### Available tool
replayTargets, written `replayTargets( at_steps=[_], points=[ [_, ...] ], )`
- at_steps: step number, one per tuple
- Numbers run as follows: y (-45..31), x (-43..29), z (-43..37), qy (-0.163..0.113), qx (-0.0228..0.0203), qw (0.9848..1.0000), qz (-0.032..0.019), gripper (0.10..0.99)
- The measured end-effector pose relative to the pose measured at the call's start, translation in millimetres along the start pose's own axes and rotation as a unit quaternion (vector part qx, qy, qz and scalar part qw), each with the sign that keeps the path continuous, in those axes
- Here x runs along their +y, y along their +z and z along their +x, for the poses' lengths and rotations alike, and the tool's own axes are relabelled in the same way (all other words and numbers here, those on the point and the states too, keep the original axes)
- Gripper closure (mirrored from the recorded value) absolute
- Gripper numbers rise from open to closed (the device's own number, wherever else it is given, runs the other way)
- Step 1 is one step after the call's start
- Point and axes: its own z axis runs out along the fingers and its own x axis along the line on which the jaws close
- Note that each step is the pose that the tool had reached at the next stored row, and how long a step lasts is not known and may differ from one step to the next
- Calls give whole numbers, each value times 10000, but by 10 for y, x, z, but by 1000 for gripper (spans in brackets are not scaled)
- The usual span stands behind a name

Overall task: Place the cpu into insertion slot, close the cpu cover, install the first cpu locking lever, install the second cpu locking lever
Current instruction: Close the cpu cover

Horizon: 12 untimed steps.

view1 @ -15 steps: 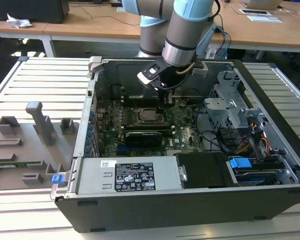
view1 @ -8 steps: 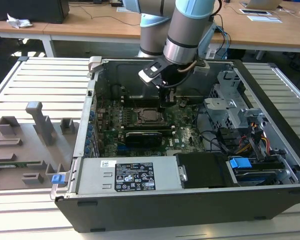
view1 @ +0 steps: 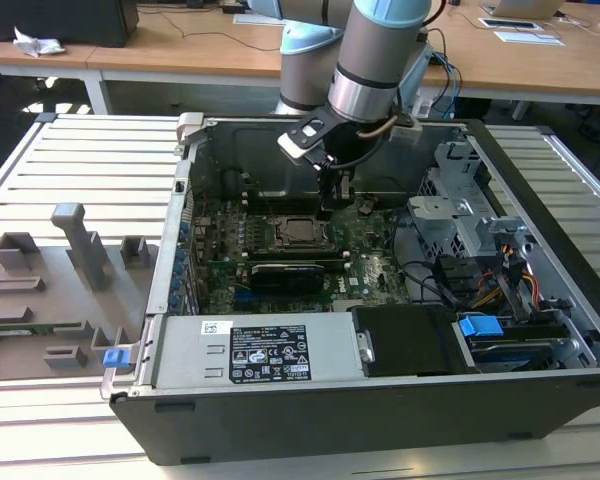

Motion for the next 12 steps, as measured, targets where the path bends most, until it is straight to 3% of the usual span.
replayTargets(
  at_steps=[4,6,12],
  points=[
    [-229,-29,-4,-1,-1,10000,0,976],
    [-300,-38,-5,-1,-1,10000,0,976],
    [-314,-40,-5,-1,0,10000,0,976]
  ],
)
